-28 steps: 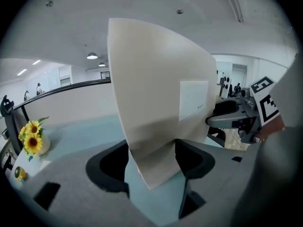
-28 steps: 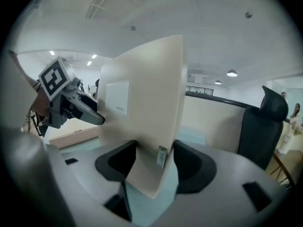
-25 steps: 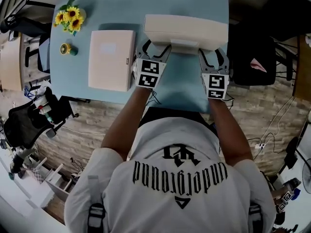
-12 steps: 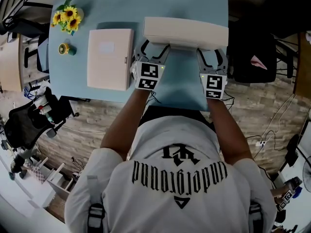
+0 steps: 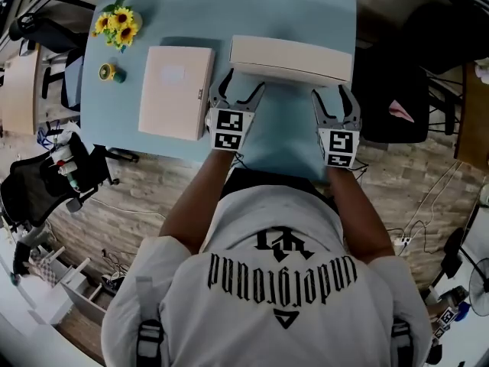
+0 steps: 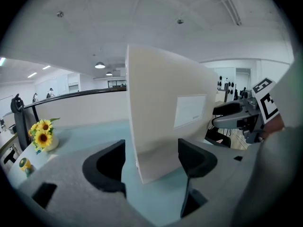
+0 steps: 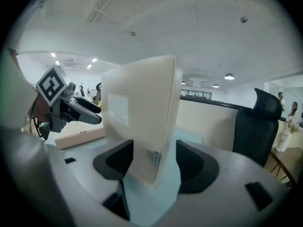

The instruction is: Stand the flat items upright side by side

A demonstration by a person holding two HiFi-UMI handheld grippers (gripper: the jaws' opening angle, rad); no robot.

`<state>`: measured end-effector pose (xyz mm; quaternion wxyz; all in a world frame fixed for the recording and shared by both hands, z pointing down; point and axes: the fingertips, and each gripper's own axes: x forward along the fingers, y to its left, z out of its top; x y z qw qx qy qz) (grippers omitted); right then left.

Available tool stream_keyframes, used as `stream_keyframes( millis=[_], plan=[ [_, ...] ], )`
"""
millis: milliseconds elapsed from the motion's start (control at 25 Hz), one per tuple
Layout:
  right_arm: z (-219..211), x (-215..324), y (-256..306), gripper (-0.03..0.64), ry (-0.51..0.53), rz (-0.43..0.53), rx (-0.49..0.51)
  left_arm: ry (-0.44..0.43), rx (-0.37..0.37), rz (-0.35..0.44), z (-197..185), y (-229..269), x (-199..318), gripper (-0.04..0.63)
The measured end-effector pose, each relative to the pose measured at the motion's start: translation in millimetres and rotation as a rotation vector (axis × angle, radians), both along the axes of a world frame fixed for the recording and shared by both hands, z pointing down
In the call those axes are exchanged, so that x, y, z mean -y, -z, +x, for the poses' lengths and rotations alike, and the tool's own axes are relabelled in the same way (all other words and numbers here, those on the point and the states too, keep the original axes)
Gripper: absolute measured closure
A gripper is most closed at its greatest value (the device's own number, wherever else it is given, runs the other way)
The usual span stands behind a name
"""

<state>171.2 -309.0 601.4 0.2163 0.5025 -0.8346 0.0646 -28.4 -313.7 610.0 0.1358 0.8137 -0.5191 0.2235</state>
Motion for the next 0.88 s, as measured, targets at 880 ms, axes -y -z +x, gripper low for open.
stream_keyframes(
  millis=[880],
  plan=[
    [-5.2, -114.0, 131.7, 0.344, 0.222, 0.214, 0.137, 0.134, 0.005, 0.293, 8.4, 142.0, -159.1, 0.244]
  ],
)
